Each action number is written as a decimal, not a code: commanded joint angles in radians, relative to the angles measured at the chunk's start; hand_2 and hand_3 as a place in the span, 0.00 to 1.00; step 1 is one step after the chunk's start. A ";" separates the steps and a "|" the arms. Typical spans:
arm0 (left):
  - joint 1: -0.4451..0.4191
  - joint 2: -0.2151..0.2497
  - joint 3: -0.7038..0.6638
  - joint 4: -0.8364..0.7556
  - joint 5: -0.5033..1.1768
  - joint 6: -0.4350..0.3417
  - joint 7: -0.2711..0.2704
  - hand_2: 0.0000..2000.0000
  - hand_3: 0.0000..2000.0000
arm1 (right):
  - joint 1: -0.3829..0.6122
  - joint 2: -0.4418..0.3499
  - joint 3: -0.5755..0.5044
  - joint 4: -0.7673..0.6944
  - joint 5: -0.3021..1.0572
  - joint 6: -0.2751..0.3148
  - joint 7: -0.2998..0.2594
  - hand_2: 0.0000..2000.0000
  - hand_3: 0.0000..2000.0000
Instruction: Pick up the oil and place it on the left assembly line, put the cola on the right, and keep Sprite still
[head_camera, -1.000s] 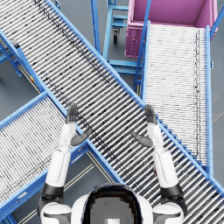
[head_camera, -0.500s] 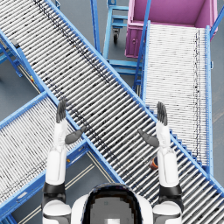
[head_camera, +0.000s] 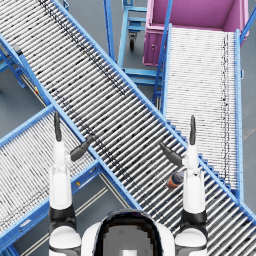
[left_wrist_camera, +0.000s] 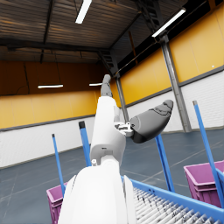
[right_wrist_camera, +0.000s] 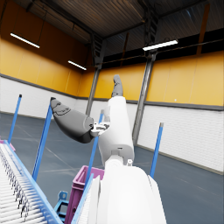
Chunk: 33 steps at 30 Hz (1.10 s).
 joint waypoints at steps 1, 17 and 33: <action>0.014 0.001 -0.003 -0.008 0.002 0.000 0.000 0.00 0.00 | 0.015 -0.002 -0.005 0.000 0.002 0.000 0.000 0.00 0.00; 0.008 0.017 0.008 -0.006 0.006 0.000 0.000 0.00 0.00 | 0.005 -0.018 -0.037 -0.011 0.005 0.000 0.000 0.00 0.00; 0.009 0.029 -0.014 -0.014 0.005 0.000 0.000 0.00 0.00 | 0.018 -0.028 -0.072 0.002 0.005 0.000 0.000 0.00 0.00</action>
